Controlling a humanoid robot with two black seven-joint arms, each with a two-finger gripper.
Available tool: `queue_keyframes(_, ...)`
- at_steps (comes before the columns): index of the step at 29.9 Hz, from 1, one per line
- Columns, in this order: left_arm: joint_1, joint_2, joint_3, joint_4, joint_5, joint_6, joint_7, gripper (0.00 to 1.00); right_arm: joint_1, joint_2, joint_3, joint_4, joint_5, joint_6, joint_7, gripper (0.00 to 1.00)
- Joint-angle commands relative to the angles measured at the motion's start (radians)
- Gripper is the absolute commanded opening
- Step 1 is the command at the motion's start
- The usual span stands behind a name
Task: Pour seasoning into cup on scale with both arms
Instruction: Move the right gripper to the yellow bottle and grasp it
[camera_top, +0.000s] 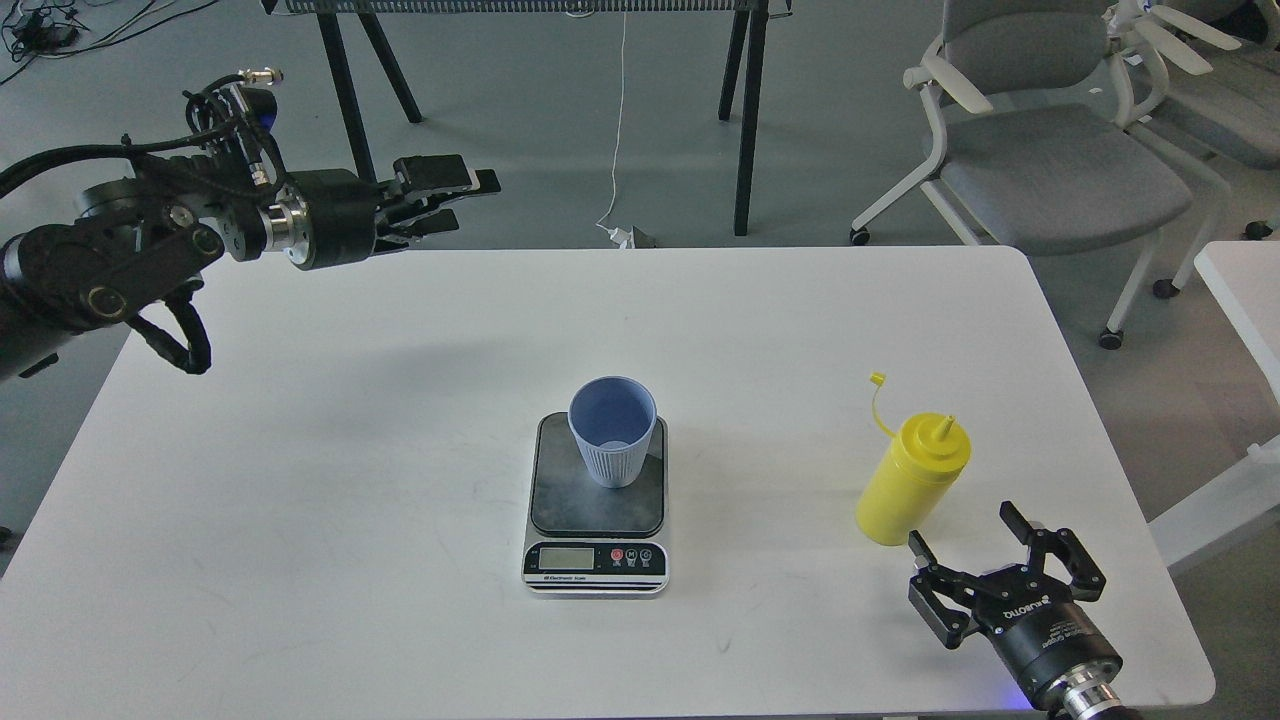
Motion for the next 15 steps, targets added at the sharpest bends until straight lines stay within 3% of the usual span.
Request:
queue_keyframes(1,0.007,0.001,0.0,0.0,0.0,0.0,0.0,0.87,0.013,0.031,-0.004,-0.004,-0.016,0.0,0.0,0.99)
queue_keyframes(15,0.016,0.001,0.001,0.001,0.002,0.0,0.0,0.87,0.053,0.047,0.005,-0.035,-0.016,0.0,0.0,0.99)
